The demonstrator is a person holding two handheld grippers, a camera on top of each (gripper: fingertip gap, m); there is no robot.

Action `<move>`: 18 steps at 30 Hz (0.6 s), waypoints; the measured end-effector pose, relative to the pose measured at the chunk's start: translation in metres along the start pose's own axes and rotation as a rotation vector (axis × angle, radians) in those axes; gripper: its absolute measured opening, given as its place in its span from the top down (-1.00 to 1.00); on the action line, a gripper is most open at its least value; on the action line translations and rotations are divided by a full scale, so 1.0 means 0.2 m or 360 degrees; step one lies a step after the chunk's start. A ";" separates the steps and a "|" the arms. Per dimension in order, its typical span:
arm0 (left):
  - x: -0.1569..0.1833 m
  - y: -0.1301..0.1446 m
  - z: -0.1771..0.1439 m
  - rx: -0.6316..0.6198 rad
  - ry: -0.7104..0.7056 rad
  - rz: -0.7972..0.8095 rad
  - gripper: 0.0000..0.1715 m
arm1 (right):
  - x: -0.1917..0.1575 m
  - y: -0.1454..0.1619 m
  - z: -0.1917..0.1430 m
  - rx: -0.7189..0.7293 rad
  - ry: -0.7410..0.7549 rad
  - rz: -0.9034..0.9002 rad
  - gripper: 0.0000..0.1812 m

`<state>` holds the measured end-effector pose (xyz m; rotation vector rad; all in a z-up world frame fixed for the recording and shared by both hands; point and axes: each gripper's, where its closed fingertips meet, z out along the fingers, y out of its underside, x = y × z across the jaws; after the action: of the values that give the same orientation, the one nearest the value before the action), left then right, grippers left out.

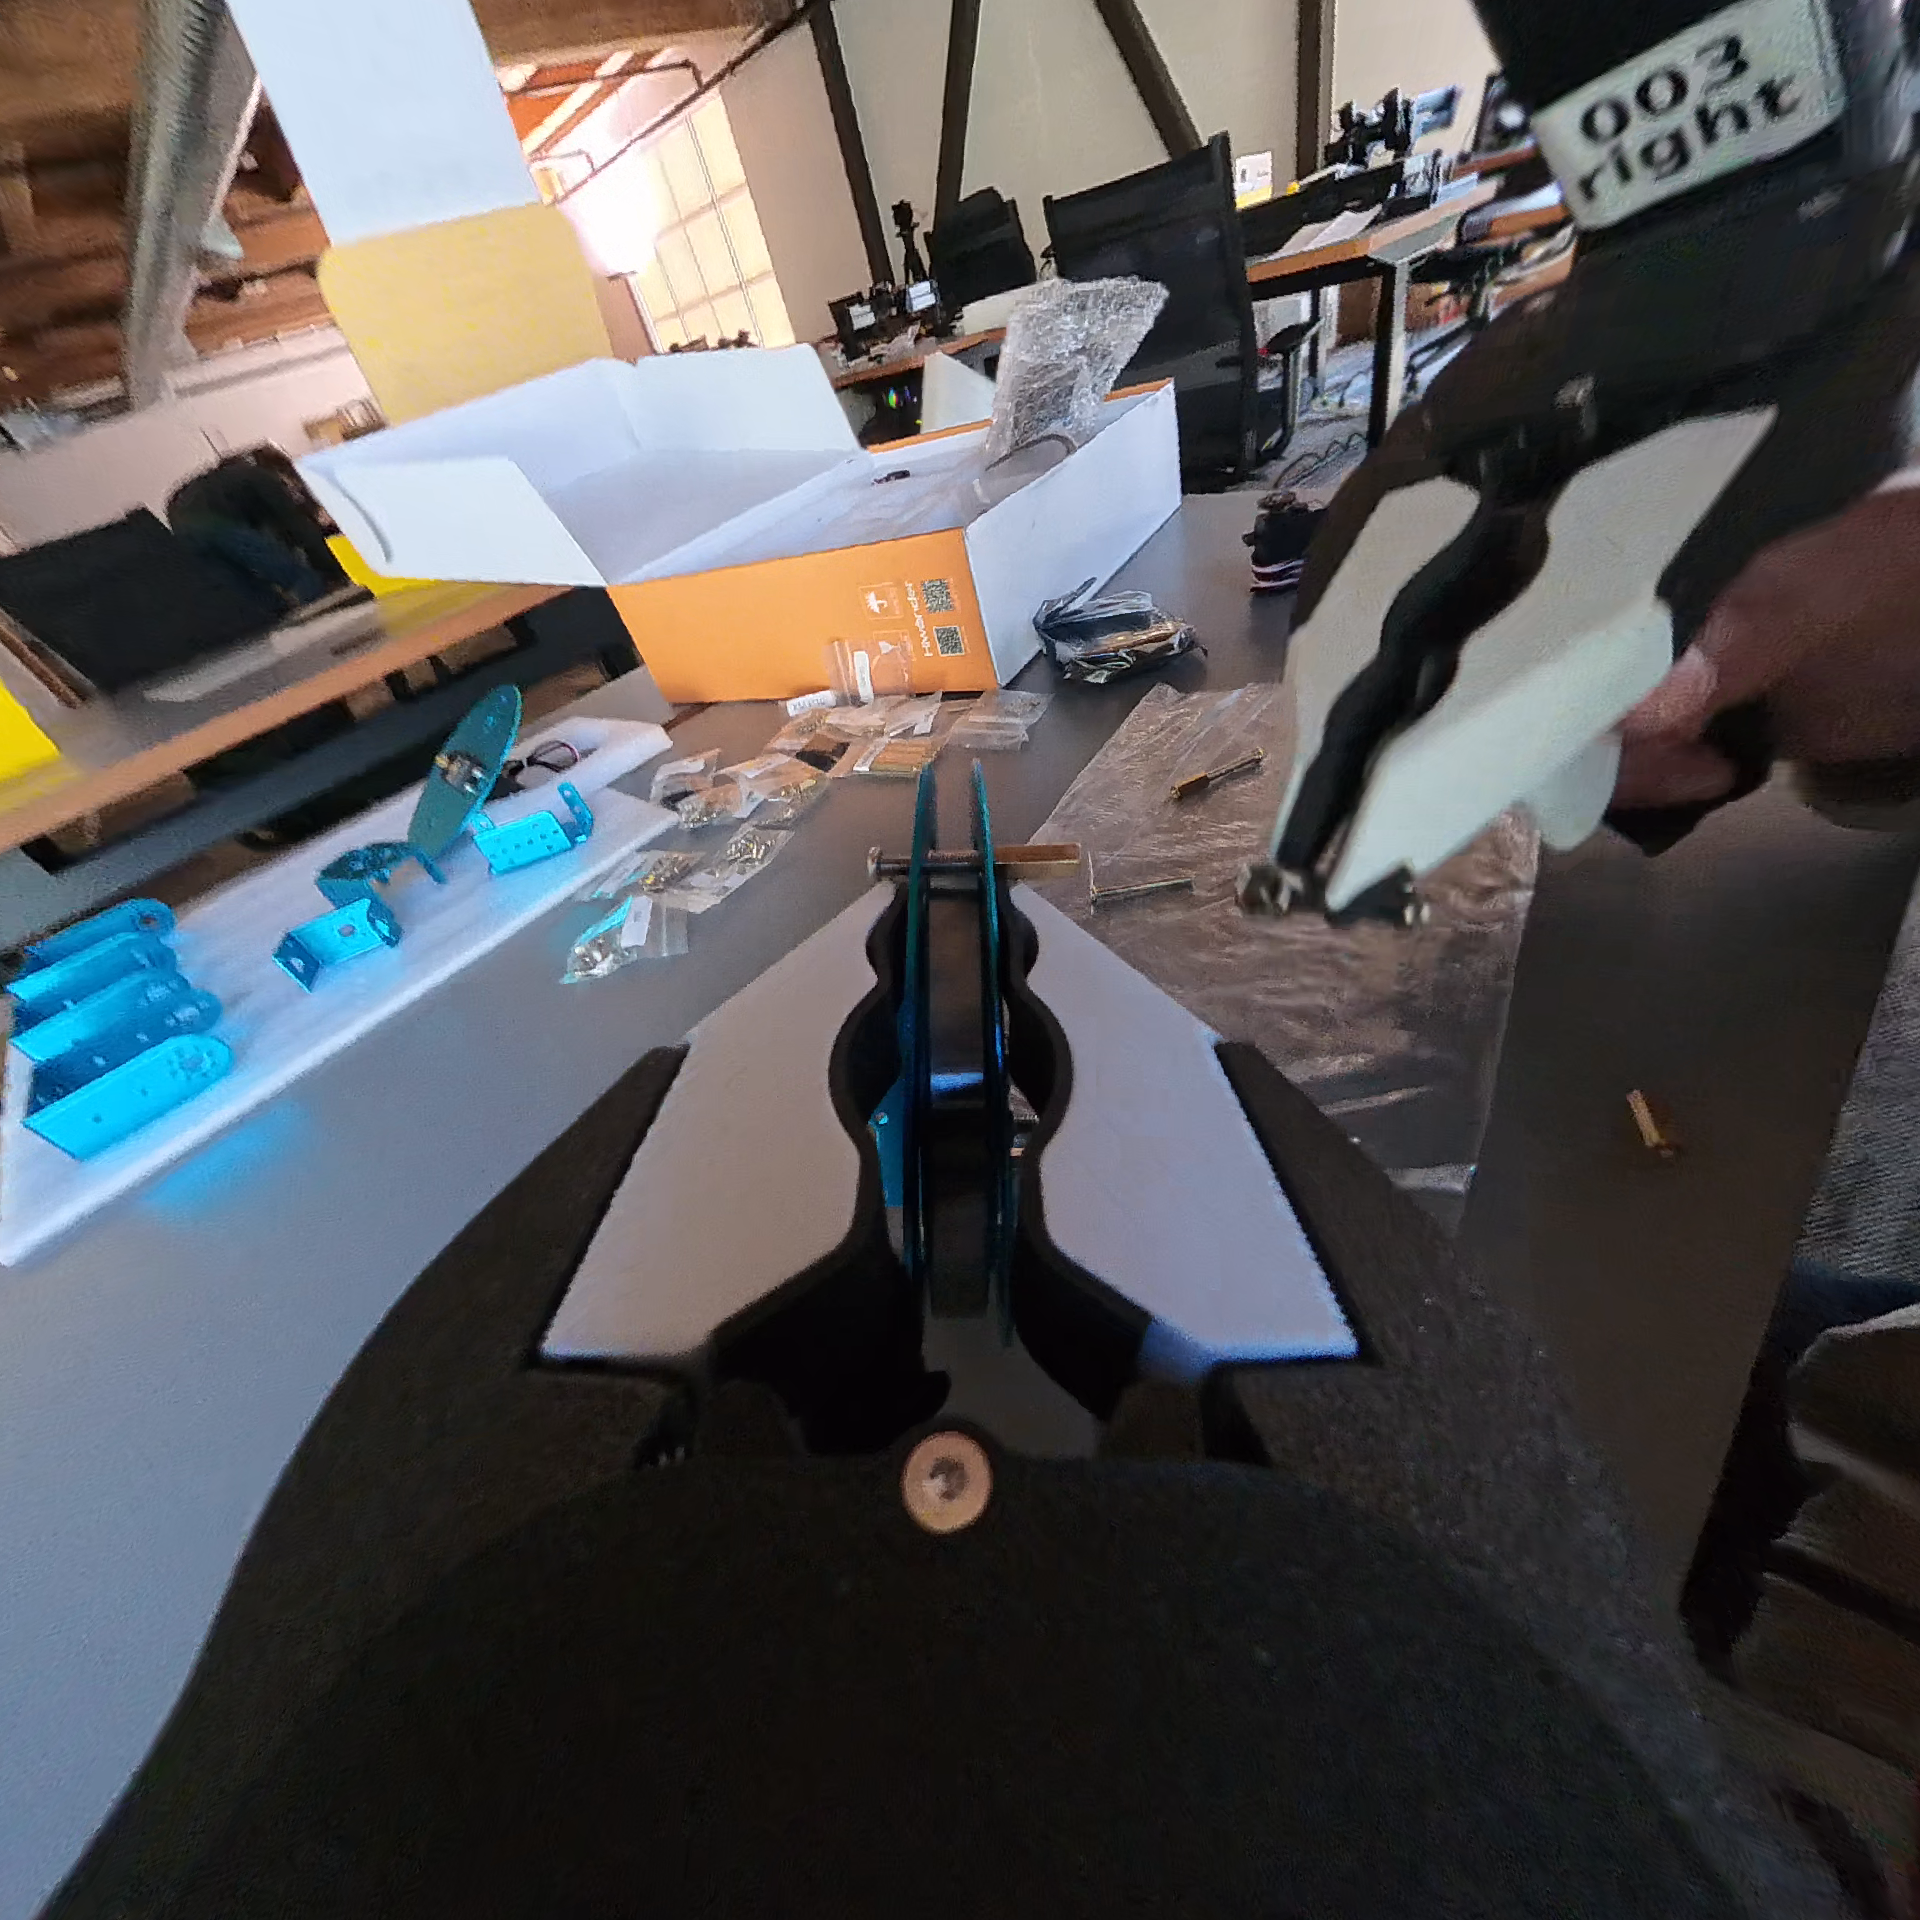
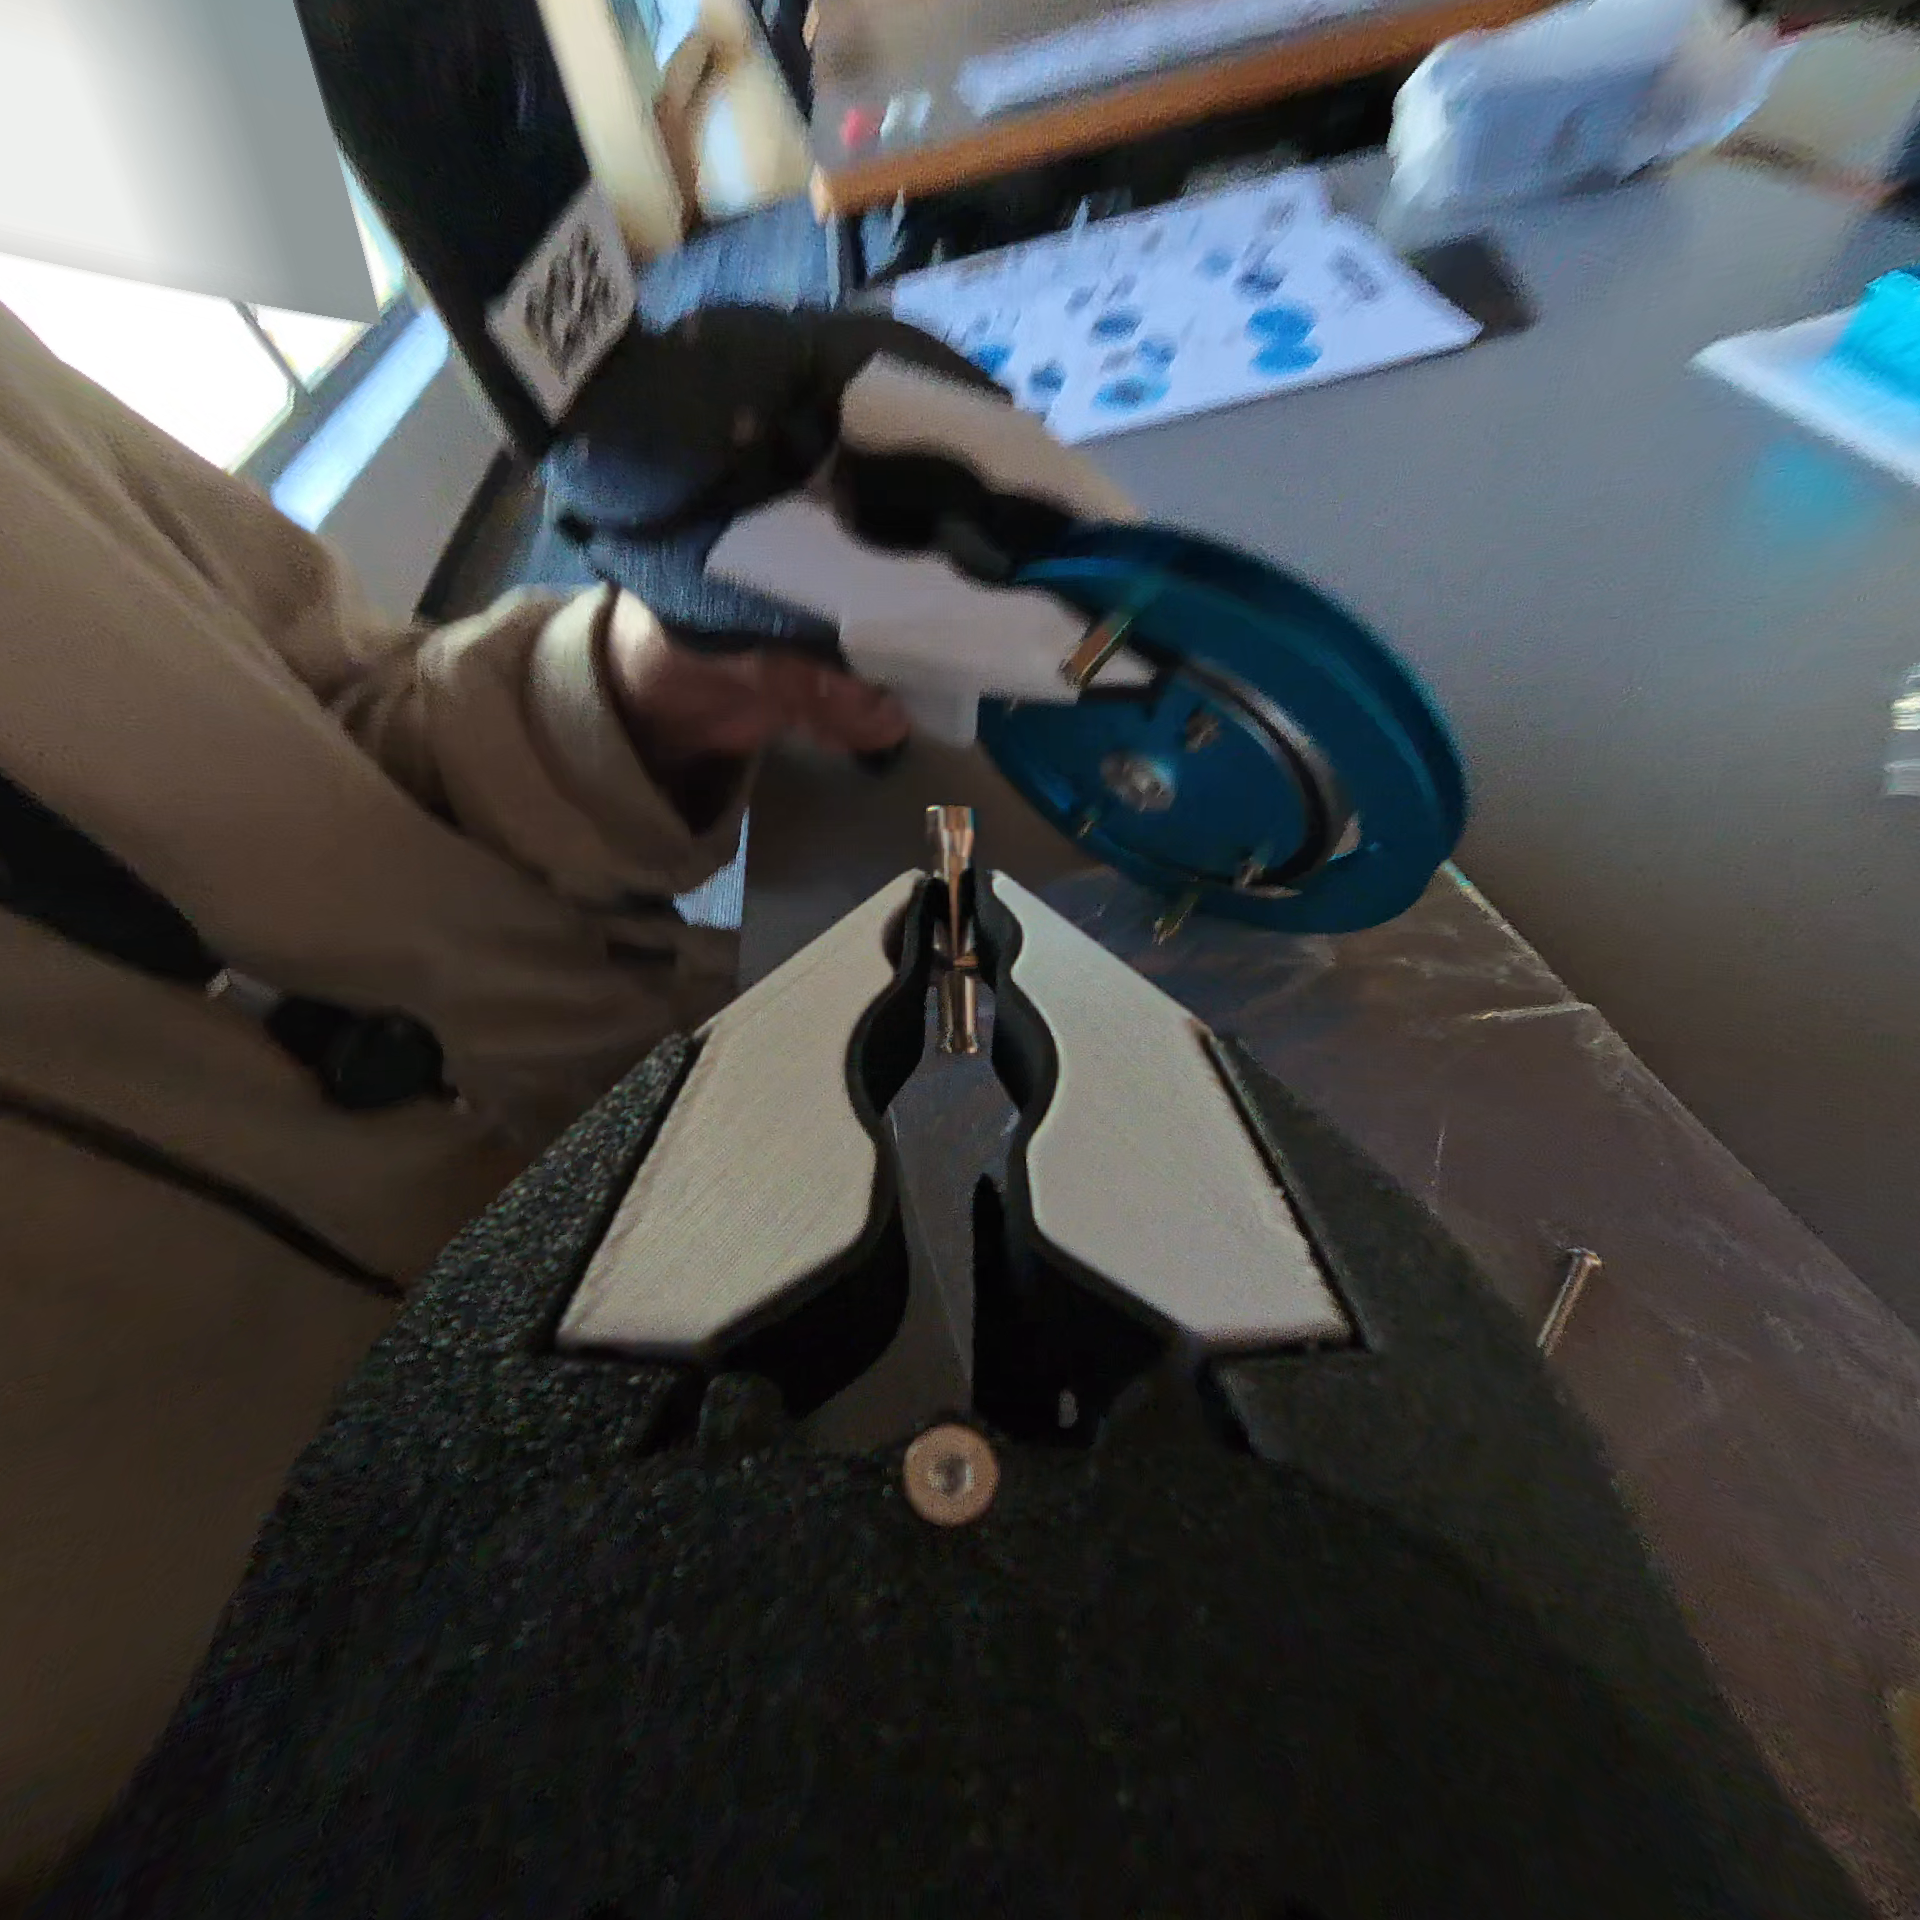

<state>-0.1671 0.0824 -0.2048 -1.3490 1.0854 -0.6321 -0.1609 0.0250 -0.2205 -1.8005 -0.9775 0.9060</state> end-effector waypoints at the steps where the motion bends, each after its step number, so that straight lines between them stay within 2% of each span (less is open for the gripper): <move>1: 0.01 0.00 0.00 0.0000 -0.0023 0.0049 0.86 | 0.00 -0.03 -0.01 0.0084 0.0037 0.0049 0.93; 3: 0.04 0.00 0.00 0.0002 -0.0055 0.0159 0.85 | -0.01 -0.06 -0.02 0.0190 0.0059 0.0179 0.93; 8: 0.10 0.00 -0.01 0.0002 -0.0091 0.0347 0.86 | 0.02 -0.02 0.02 0.0175 0.0162 0.0319 0.93; 18: 0.12 0.00 0.00 0.0001 -0.0095 0.0409 0.86 | 0.03 -0.01 0.01 0.0219 0.0155 0.0481 0.94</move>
<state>-0.1577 0.0614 -0.2109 -1.1951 1.1859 -0.4000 -0.1600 0.0306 -0.2203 -1.8837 -0.5759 1.0319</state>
